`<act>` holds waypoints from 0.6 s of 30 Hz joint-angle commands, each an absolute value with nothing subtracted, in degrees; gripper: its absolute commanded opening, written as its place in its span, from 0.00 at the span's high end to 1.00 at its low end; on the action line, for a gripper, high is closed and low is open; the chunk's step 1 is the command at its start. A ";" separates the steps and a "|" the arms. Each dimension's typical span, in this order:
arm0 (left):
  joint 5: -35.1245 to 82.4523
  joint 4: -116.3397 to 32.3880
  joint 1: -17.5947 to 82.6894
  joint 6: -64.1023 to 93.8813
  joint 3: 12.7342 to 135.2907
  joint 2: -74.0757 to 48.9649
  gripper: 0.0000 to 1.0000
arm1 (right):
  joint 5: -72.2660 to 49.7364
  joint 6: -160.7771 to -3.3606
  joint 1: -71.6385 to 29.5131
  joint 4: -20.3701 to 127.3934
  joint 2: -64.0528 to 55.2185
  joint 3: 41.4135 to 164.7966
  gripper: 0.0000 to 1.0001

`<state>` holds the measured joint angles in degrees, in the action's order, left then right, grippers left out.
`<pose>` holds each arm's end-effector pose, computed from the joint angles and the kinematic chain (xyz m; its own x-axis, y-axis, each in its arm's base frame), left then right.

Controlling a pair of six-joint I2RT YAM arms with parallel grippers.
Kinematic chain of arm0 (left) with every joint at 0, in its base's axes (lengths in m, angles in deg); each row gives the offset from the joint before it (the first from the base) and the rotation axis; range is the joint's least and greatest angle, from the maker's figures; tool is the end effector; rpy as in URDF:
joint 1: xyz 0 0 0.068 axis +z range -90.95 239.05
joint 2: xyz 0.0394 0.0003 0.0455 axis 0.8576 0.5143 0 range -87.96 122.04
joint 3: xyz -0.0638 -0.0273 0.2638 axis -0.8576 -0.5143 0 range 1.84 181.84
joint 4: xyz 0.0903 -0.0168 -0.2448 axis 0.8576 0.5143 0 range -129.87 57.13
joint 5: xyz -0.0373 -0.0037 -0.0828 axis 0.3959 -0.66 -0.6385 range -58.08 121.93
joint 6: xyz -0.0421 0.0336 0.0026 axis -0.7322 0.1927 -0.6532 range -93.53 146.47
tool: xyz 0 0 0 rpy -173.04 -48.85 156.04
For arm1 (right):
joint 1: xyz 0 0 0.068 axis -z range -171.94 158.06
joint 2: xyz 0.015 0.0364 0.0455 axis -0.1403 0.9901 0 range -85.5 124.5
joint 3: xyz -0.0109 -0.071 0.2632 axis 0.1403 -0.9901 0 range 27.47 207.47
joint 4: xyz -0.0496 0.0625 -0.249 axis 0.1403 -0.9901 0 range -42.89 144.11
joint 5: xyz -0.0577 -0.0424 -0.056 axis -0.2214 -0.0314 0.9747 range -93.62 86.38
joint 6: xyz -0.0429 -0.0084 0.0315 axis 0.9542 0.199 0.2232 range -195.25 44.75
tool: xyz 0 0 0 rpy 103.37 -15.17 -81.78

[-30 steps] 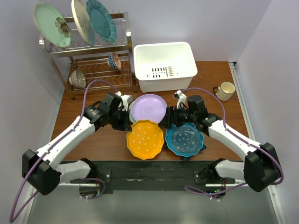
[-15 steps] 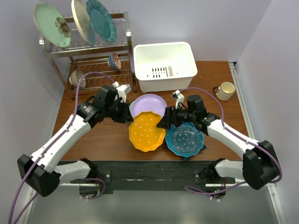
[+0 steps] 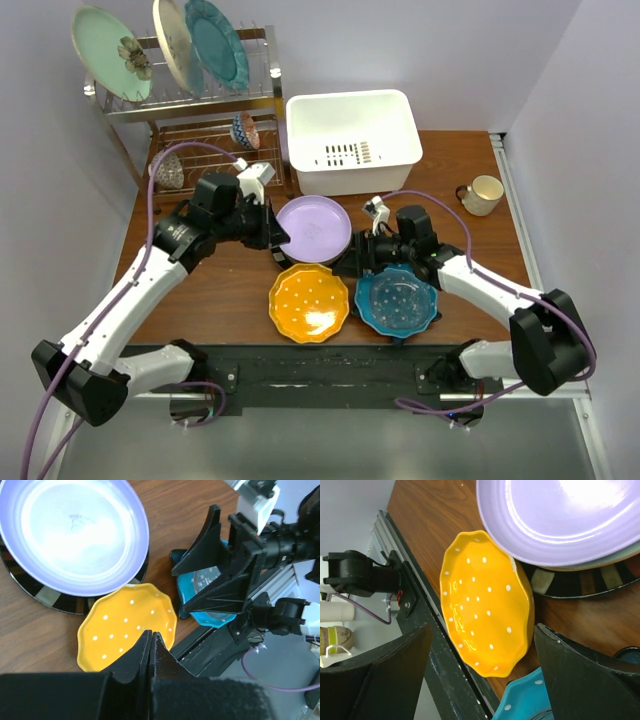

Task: Place the plates into the plastic bin on the countertop
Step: Place the plate in the plastic bin.

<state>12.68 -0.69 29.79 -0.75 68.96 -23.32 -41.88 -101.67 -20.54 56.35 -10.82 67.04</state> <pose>0.1997 -0.1252 0.3583 -0.7803 -0.0578 -0.6227 0.3768 0.7513 -0.5419 0.2271 0.1491 0.2210 -0.7971 -0.0368 -0.6028 -0.5337 0.5099 0.6746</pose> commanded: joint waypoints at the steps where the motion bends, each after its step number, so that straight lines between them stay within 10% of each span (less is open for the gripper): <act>1: 14.34 -2.34 30.22 -0.51 65.74 -22.84 1.00 | -41.16 -101.10 -20.85 56.31 -10.53 67.64 0.15; 6: 17.41 0.19 30.22 0.71 66.00 -21.61 0.96 | -39.48 -98.11 -20.76 51.05 -11.67 69.65 0.15; 12: 19.27 3.02 30.22 3.09 62.41 -19.24 0.46 | -38.87 -96.70 -20.85 49.88 -11.15 70.36 0.15; 18: 16.21 -7.51 30.48 -0.60 49.50 -18.52 0.36 | -40.45 -97.23 -20.85 51.56 -10.26 69.31 0.14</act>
